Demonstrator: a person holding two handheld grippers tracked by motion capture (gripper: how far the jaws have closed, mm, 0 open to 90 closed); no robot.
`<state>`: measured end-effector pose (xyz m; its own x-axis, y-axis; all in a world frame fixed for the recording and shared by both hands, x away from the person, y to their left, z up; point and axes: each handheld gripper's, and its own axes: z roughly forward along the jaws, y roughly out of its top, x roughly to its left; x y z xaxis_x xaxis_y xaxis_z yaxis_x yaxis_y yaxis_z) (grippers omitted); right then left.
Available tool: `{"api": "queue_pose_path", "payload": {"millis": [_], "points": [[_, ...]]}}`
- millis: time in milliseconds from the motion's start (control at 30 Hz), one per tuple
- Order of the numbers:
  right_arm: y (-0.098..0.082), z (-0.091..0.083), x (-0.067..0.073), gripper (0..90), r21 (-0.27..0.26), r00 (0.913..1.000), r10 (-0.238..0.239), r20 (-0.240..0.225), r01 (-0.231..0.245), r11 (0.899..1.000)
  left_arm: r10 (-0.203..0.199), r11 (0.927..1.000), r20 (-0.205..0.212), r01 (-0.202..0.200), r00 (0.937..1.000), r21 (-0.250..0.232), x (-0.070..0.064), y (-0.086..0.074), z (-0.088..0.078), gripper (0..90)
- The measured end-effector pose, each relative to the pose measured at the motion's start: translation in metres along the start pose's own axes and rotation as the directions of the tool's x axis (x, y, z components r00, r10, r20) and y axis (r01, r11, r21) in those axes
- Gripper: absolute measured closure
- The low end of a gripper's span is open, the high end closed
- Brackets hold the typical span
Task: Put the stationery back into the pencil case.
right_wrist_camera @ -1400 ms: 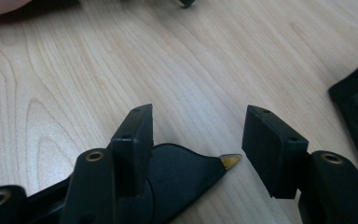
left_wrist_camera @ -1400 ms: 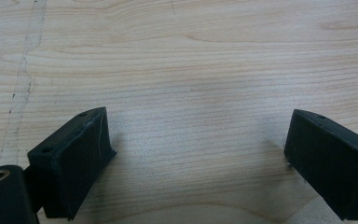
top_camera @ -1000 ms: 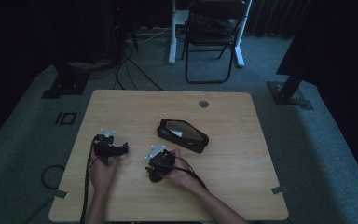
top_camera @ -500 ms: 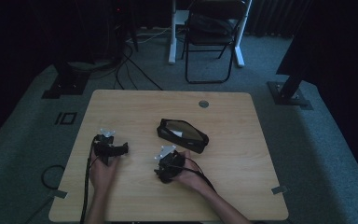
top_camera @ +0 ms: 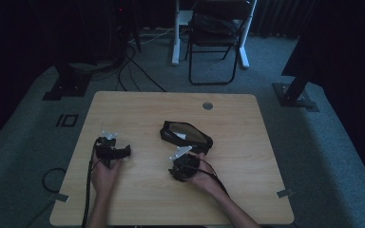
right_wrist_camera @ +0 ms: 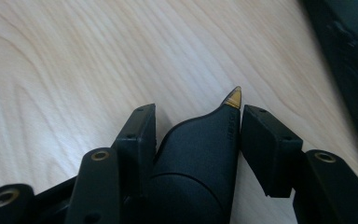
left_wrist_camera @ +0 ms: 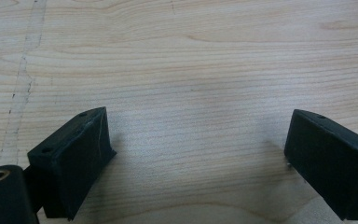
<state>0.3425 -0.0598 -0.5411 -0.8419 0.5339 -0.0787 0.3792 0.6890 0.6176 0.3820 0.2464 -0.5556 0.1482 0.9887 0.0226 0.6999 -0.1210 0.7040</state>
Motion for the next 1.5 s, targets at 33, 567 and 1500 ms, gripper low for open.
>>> {"api": "queue_pose_path", "payload": {"millis": [33,567,1500], "points": [[-0.001,-0.001,-0.002,45.8,0.002,1.0,0.002,0.004,-0.002,1.0,0.0,1.0,0.001,0.0,1.0,0.0,0.0,0.0,0.0,7.2],[-0.024,-0.02,-0.031,37.7,-0.029,0.997,0.076,0.013,-0.076,0.997,0.0,1.0,0.0,0.0,1.0,-0.001,0.0,0.0,0.0,7.2],[-0.053,-0.039,-0.025,33.6,-0.038,0.9975,0.07,-0.009,-0.07,0.997,0.0,1.0,0.0,0.0,1.0,0.0,0.0,0.0,0.0,7.2]]}}
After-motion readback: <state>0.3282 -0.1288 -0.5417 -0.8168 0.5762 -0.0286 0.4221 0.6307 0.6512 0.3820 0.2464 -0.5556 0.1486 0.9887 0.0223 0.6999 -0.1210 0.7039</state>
